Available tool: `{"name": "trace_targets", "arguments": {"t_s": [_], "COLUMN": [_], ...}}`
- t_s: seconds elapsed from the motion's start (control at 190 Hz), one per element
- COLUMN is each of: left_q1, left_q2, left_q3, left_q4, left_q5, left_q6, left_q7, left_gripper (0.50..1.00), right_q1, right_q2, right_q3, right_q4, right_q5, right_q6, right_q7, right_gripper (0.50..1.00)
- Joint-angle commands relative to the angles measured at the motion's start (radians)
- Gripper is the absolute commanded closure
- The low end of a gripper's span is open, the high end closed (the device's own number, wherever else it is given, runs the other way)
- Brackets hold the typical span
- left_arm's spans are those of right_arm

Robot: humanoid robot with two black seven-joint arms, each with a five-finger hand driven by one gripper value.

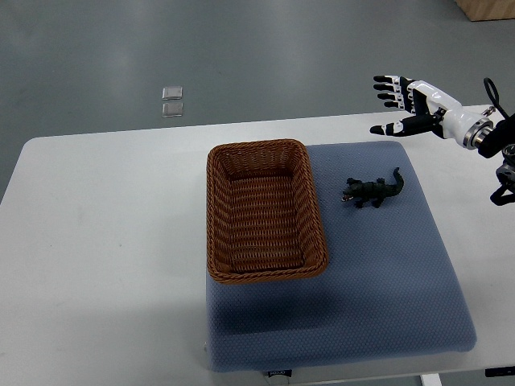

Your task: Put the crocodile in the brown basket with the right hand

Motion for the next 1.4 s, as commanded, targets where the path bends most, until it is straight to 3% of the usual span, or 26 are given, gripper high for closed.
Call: {"name": "trace_targets", "arguments": {"t_s": [0.0,0.321,0.711,1.396], "left_q1": [0.0,0.0,0.0,0.0], "left_q2": [0.0,0.0,0.0,0.0], "left_q3": [0.0,-0.001,0.0,0.0], "left_q4": [0.0,0.0,0.0,0.0], "left_q5": [0.0,0.0,0.0,0.0], "left_q6": [-0.001,0.0,0.0,0.0], "left_q7": [0.0,0.0,0.0,0.0], "left_gripper": [0.5,0.5,0.5,0.5], "right_q1": [0.01,0.014,0.096,0.103], "right_q2": [-0.021,-0.064,-0.114,-0.099], "right_q3": [-0.039,-0.162,-0.468,-0.557], "right_q4": [0.058,0.183,0.194,0.193], "right_q5": [-0.152,-0.492,-0.541,-0.594], "right_q6": [0.002,-0.03,-0.228,-0.279], "right_q7": [0.006,0.012,0.012,0.006], "right_gripper": [0.57,0.57,0.572,0.572]}}
